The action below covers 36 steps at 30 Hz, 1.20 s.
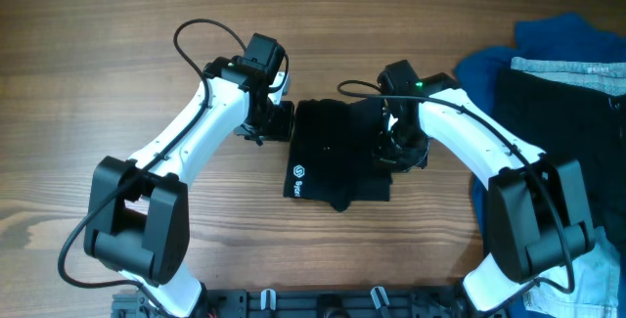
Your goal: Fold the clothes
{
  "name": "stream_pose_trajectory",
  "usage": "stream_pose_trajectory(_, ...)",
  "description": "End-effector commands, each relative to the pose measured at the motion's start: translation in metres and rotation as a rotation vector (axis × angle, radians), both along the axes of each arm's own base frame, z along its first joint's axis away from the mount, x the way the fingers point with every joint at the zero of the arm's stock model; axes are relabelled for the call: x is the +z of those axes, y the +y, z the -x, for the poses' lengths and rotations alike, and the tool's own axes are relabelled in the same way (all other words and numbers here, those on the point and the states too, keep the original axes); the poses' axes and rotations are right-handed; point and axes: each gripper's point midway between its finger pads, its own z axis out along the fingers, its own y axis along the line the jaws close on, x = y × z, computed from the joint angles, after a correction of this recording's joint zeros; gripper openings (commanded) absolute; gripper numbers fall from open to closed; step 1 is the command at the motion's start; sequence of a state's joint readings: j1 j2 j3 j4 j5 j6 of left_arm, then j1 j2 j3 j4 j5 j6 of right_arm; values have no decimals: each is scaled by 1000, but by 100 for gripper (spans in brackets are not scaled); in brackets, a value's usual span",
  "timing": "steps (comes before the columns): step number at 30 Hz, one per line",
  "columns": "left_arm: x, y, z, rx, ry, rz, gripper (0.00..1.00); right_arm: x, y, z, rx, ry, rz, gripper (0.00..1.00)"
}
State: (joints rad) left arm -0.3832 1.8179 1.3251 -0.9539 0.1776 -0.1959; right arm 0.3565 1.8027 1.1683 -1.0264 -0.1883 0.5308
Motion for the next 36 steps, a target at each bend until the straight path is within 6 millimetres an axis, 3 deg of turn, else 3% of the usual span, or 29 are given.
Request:
stream_pose_trajectory(1,-8,10,-1,4,2,-41,46,1,-12,-12,40,-65,54,56)
stream_pose_trajectory(3,-2,-4,5,-6,28,44,40,4,-9,-20,68,-102,21,45)
stream_pose_trajectory(6,16,-40,13,-106,48,271,39,9,-19,-26,-2,-114,17,4)
stream_pose_trajectory(9,19,-55,0,-140,-17,321,29,13,-31,-31,-104,-105,-1,4)
stream_pose_trajectory(11,16,-61,-7,-157,-62,320,22,15,-32,-32,-92,-101,-52,24)
stream_pose_trajectory(13,3,-58,-11,-159,-87,272,19,19,-26,-34,-23,-113,-139,31)
stream_pose_trajectory(17,-40,-44,-18,-146,-134,161,12,44,3,-39,177,-218,-361,27)
stream_pose_trajectory(19,-68,-22,-18,-113,-127,49,8,60,18,-39,227,-260,-470,23)
stream_pose_trajectory(21,-76,-1,-23,-38,-126,-34,6,62,21,-38,229,-260,-487,18)
stream_pose_trajectory(22,-75,8,-27,15,-132,-60,7,61,21,-37,235,-259,-483,17)
stream_pose_trajectory(24,-69,14,-33,88,-134,-39,22,58,27,-35,254,-253,-484,17)
stream_pose_trajectory(30,-1,19,-45,138,-217,98,49,26,46,-9,322,-146,-393,17)
stream_pose_trajectory(32,29,29,-45,162,-273,116,61,-1,40,7,258,-70,-306,17)
stream_pose_trajectory(34,47,40,-39,185,-289,122,68,-19,31,20,201,-23,-260,16)
stream_pose_trajectory(36,53,44,-28,197,-257,140,72,-34,8,25,67,14,-137,15)
